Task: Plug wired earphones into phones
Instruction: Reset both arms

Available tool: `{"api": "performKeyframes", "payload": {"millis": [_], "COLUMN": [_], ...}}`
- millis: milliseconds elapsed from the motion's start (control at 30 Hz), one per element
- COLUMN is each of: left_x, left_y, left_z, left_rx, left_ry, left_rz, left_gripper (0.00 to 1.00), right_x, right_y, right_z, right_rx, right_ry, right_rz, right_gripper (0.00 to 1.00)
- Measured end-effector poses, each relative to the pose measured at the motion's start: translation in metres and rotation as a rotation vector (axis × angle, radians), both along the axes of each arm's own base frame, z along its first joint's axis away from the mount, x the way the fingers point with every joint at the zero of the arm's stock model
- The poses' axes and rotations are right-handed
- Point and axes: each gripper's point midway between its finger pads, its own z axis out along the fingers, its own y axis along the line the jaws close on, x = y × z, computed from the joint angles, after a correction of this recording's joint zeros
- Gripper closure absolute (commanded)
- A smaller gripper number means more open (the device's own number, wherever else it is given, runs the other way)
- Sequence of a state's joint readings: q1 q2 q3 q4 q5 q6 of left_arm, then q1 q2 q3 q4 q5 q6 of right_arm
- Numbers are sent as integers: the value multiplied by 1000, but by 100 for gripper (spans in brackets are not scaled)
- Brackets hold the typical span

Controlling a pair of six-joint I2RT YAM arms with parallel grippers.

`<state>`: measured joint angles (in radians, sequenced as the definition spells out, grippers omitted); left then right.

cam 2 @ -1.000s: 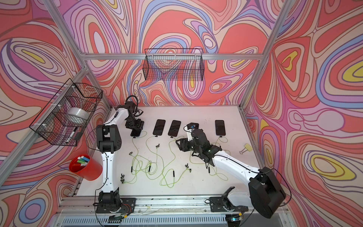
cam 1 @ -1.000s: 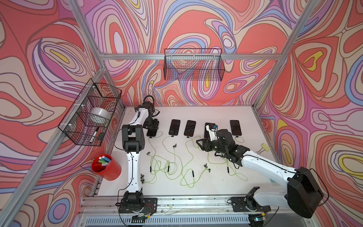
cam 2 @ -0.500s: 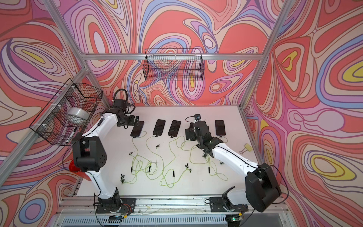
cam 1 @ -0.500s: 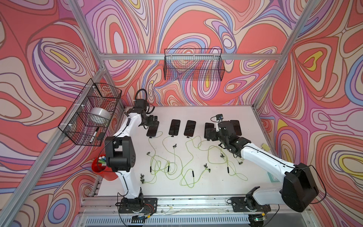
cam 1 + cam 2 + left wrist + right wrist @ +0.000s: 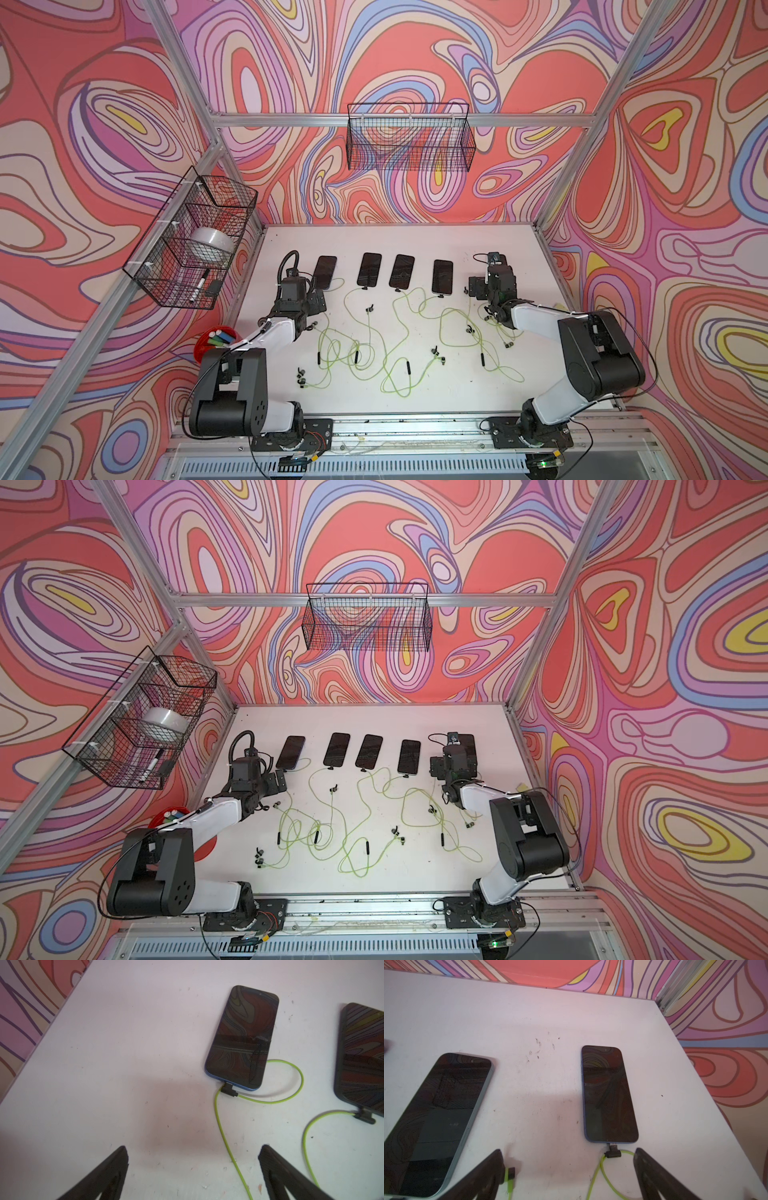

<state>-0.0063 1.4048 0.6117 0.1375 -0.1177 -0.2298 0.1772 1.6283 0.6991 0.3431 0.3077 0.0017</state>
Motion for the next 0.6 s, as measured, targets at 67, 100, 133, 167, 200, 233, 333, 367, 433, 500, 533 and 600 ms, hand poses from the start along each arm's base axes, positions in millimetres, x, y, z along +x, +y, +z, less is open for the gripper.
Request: {"api": "performKeyframes", "payload": {"millis": [67, 100, 133, 167, 200, 233, 333, 367, 433, 500, 533, 600], "left_x": [10, 16, 21, 26, 28, 30, 30, 30, 30, 30, 31, 30], "left_y": [-1, -2, -2, -3, -4, -4, -7, -7, -8, -10, -11, -14], "left_z": [9, 15, 21, 27, 30, 34, 37, 37, 36, 37, 38, 39], "left_rx": [-9, -13, -18, -22, -24, -25, -35, -40, -47, -52, -52, -57], "left_ry": [-41, -63, -87, -109, -128, -143, -171, -174, -177, -182, -188, -198], "left_rz": [-7, -11, -16, -20, -23, -25, -38, -42, -50, -62, -69, -83], "left_gripper": [0, 0, 0, 0, 0, 0, 0, 0, 0, 0, 0, 0], "right_x": [1, 1, 1, 0, -1, -3, -9, -11, -11, -11, -11, -11], "right_y": [-1, -1, -2, -3, -5, -7, -22, -30, -42, -50, -50, -47], "right_z": [-6, -8, -8, -7, -6, -5, -5, -5, -3, -3, -3, -1], "right_rx": [-2, -5, -8, -10, -11, -9, 14, 26, 52, 70, 76, 91], "right_ry": [-14, -20, -35, -56, -76, -103, -152, -168, -205, -230, -239, -254], "right_rz": [3, 6, 9, 9, 10, 8, -18, -34, -59, -78, -75, -61], "right_gripper": [1, 2, 2, 2, 2, 2, 2, 2, 2, 2, 2, 2]}}
